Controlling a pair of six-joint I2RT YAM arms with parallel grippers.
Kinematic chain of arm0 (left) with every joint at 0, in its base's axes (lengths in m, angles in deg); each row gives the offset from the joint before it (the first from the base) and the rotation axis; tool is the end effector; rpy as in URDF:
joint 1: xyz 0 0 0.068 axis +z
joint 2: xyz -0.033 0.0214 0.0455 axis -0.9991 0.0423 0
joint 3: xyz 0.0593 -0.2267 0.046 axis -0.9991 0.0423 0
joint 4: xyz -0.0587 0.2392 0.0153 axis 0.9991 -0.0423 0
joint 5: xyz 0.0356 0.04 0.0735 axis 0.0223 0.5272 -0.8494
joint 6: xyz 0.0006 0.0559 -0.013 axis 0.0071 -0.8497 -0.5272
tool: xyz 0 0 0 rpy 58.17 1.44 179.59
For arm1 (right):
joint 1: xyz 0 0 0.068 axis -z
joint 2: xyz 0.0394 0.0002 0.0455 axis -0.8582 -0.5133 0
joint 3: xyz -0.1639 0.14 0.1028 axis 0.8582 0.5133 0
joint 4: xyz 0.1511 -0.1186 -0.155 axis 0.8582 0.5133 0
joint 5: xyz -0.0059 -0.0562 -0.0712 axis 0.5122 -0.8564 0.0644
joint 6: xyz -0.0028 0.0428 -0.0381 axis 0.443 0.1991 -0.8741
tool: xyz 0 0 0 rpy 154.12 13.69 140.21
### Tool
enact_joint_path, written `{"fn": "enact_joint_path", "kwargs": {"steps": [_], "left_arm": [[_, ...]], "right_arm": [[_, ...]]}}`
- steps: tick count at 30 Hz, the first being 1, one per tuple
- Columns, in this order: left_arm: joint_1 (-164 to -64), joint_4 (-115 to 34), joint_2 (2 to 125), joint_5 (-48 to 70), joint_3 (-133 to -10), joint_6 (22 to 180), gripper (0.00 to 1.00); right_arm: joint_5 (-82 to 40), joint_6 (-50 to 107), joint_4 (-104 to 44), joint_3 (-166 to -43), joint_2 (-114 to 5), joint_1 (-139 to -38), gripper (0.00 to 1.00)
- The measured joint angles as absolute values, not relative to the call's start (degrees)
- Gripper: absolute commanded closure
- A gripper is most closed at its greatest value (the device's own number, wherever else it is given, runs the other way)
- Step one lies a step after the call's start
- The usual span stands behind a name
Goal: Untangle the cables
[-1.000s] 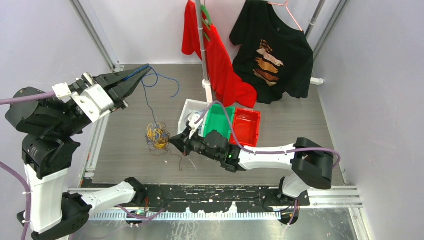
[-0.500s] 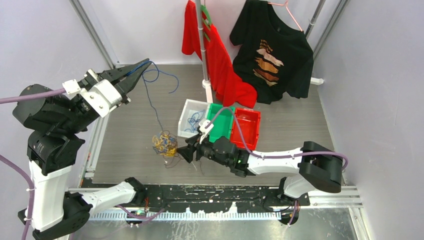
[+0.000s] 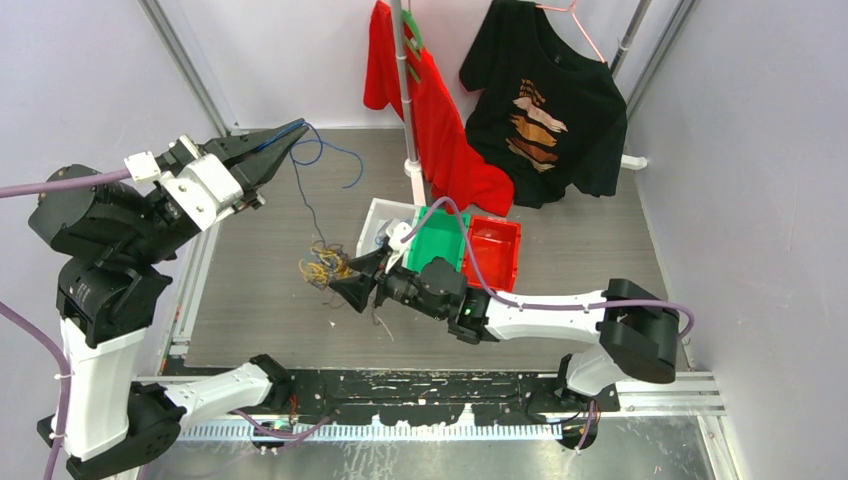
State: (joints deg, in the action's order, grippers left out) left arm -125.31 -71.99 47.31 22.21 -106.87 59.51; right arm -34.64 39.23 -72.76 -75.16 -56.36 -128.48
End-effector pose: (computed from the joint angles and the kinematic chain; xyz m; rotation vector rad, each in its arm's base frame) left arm 0.0821 -0.0809 0.5583 0.9333 0.8451 -0.3238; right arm 0.1188 0.3037 0.2620 -0.6125 1.4673 1.1403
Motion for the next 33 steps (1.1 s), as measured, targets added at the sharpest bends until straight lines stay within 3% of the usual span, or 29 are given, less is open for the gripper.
{"fn": "enact_joint_path", "kwargs": {"steps": [10, 13, 17, 21, 25, 33], "left_arm": [[-125.31, -71.99, 47.37, 23.35, -107.85, 61.00, 1.00], [-125.31, -71.99, 47.35, 23.63, -108.00, 61.48, 1.00], [-125.31, -72.01, 47.53, 23.98, -108.18, 62.49, 1.00], [-125.31, -72.03, 47.51, 24.14, -108.24, 62.86, 1.00], [-125.31, -72.03, 47.46, 24.14, -108.24, 62.86, 1.00], [-125.31, -71.94, 47.40, 23.68, -108.22, 60.89, 1.00]], "right_arm": [[-37.40, 35.55, -70.00, -78.31, -61.95, -128.35, 0.44], [-41.03, 34.37, -69.68, -78.68, -63.37, -128.37, 0.36], [-46.29, 33.41, -69.76, -79.73, -64.82, -128.37, 0.37], [-50.42, 33.41, -71.40, -80.21, -66.17, -128.35, 0.51], [-52.98, 33.39, -73.26, -80.67, -67.57, -128.35, 0.97], [-53.59, 35.92, -76.76, -77.57, -66.83, -128.35, 0.99]]}}
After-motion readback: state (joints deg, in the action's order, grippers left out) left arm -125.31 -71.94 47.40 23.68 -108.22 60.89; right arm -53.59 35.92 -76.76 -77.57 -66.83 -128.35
